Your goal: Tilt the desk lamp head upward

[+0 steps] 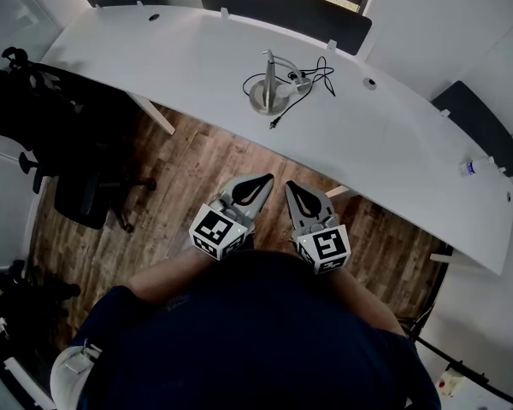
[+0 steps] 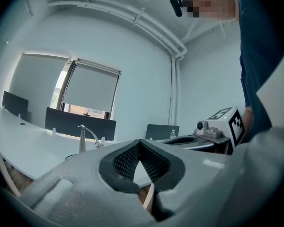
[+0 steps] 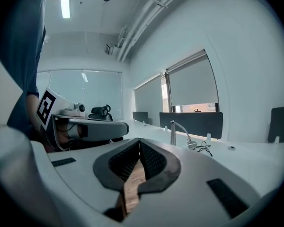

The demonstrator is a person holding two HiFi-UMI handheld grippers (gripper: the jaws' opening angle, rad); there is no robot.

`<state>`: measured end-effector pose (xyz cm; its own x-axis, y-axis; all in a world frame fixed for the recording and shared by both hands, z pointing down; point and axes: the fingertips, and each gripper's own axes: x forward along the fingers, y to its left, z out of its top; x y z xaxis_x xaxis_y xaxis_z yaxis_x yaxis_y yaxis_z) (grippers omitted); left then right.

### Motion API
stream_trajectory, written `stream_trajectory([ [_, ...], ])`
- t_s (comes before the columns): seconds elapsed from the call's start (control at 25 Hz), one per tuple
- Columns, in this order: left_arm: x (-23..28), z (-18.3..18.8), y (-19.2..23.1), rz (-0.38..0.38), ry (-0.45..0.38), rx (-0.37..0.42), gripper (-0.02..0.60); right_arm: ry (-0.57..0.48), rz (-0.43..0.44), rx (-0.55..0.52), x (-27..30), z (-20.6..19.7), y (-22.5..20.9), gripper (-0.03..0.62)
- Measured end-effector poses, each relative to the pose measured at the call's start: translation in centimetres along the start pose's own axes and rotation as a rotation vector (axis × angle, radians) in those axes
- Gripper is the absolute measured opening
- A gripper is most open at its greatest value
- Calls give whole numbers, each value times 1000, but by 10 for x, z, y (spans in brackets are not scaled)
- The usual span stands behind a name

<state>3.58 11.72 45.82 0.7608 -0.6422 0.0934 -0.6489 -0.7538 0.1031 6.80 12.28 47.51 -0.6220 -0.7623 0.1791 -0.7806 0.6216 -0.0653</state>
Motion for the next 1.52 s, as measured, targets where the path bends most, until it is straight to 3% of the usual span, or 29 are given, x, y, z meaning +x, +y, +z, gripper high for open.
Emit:
stream_trajectory([
  [0.48,76,29,134,-106,-13,46,6,40,-157,-38,124,32,-78,11],
  [0.68,94,31,180,-136,-5,29,6,34,-232,-32,160,46,-98,11],
  [1.04,130,28,220,-88,8,34,6,58,-262,-44,188,46,-143,11],
  [1.52,178,2,255,37,94,42,6,106,-173,-87,222,37,-199,12],
])
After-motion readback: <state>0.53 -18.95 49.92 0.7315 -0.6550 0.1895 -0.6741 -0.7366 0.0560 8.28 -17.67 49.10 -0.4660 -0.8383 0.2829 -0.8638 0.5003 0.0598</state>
